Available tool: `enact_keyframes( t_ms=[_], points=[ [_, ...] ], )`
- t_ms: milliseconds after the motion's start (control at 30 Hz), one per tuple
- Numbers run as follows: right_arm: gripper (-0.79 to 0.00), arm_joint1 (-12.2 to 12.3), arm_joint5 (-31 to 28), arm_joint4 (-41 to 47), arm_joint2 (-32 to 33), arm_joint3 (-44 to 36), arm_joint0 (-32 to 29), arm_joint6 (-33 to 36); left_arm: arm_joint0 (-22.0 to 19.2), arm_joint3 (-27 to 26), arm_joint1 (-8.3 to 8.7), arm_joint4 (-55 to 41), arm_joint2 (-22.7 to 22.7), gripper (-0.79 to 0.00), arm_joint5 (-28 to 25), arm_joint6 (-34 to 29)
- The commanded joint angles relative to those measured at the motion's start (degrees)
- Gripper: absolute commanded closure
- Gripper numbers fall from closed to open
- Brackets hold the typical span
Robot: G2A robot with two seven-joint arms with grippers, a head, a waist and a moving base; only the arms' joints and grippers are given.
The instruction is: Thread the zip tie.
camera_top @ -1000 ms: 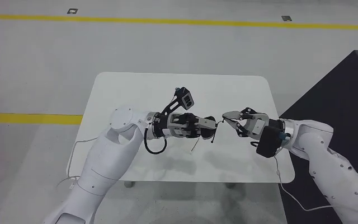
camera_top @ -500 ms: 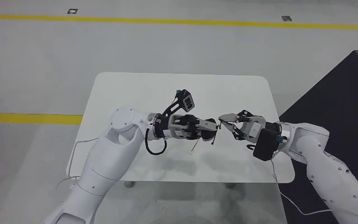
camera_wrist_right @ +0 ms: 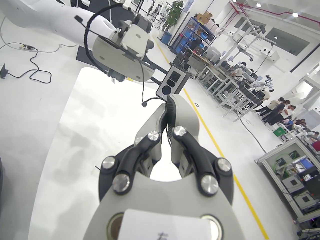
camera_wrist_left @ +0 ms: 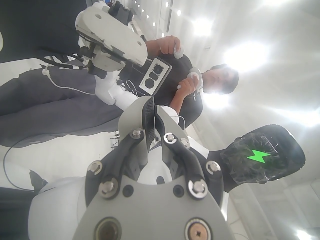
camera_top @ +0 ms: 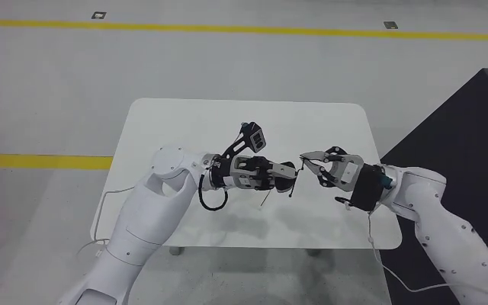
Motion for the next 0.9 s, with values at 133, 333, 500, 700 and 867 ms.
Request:
enact_keyframes(
  t_ms=[133, 333, 500, 700, 867],
  points=[
    [0.0, -0.36, -0.09, 4.88, 0.36, 0.64, -0.03, 1.88, -0.04, -0.06, 0.06, 0.82, 0.17, 0.0, -0.01, -0.36],
    [0.0, -0.67, -0.56, 8.19, 0.52, 0.73, 0.04, 3.79, -0.32, -0.28, 0.16, 2.41, 0.71, 0.0, 0.42, -1.31],
    [0.0, -0.9, -1.36, 8.36, 0.15, 0.01, 0.39, 5.18, -0.65, -0.08, 0.13, 2.62, 1.02, 0.0, 0.76, -1.35],
    [0.0, -1.19, -1.54, 7.79, -0.29, -0.16, 0.31, 5.36, -0.9, 0.14, 0.07, 2.44, 1.02, 0.0, 0.46, -0.9],
    [0.0, -1.36, -2.02, 7.79, -0.1, 0.03, 0.53, 5.34, -1.01, 0.16, 0.04, 2.14, 0.9, 0.0, 0.27, -0.53]
  ],
)
